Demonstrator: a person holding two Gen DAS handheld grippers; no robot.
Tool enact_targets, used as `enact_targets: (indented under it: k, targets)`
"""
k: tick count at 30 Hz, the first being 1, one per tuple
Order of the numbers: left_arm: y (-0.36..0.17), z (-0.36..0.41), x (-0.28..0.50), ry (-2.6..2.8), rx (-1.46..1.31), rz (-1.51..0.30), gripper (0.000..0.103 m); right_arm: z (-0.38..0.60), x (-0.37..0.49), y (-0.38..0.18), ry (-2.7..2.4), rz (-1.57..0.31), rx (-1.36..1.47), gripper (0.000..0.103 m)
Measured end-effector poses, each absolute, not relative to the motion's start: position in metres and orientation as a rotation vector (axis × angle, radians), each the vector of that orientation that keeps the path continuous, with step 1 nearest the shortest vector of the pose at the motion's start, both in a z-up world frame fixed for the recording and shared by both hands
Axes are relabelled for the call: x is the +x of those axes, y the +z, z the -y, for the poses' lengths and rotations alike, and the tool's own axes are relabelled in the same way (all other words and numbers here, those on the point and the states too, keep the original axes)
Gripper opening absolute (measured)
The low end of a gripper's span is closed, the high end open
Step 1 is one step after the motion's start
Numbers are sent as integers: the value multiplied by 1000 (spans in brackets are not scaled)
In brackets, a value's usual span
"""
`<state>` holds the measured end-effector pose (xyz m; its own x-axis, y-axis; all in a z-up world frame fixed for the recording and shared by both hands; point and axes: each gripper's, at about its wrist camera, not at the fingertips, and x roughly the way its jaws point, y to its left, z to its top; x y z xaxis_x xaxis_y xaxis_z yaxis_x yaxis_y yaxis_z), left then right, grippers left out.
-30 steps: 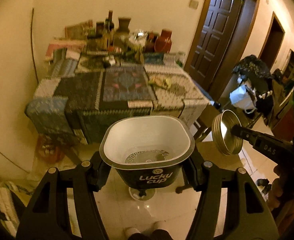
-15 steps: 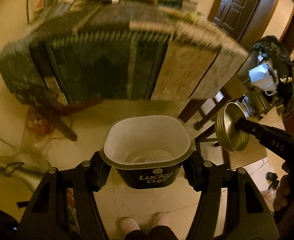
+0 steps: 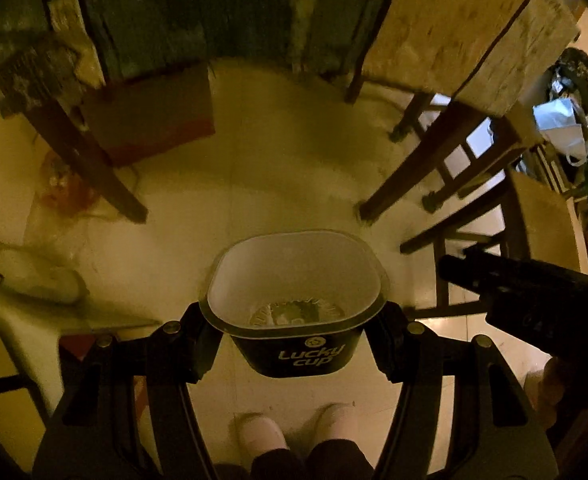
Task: Collect trash
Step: 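Lower the Lucky cup and tin lid over the white bin and release both, then raise both open tools back toward the table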
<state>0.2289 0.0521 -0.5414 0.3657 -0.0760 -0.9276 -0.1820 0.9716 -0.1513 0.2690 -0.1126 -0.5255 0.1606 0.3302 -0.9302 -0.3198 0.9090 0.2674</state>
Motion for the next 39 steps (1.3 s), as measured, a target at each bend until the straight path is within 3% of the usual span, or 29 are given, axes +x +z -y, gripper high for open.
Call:
enact_targets:
  k: [15,21,28,39]
  targets:
    - [-633,-16,266,-35,-416,-1439,64,150,280,-542,347,-1346,-6,41]
    - [-624,-17,264,-4,-386,-1430,64,153,277,-532,353,-1331,-6,41]
    - [-558,-18,253,0,-323,-1343,64,156,276,-501,365,-1310,6,41]
    - [-388,-34,226,11,-241,-1137,64,138,260,-372,409,-1181,-4,41]
